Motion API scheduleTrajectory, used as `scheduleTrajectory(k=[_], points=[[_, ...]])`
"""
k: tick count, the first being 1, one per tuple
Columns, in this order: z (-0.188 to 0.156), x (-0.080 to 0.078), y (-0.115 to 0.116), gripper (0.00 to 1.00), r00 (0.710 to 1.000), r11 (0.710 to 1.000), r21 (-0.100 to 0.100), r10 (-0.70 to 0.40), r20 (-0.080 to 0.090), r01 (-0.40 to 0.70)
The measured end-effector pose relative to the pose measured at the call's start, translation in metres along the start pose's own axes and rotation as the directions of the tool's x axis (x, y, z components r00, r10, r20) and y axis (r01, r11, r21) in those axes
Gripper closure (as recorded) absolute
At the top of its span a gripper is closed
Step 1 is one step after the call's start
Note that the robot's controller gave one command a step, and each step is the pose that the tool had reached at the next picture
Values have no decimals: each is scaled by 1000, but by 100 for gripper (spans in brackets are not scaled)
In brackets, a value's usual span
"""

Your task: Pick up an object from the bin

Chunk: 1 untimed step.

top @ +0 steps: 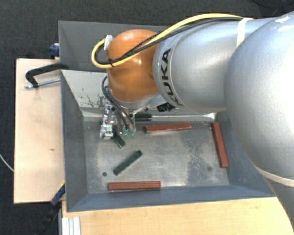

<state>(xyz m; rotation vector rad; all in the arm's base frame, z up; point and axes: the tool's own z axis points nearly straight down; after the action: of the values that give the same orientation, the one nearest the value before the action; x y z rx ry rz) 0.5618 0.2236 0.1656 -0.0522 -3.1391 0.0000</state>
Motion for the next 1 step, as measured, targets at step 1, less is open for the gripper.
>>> scheduleTrajectory(k=[1], points=[[13, -5, -4, 100, 1000, 1000, 0, -30, 0, 30]])
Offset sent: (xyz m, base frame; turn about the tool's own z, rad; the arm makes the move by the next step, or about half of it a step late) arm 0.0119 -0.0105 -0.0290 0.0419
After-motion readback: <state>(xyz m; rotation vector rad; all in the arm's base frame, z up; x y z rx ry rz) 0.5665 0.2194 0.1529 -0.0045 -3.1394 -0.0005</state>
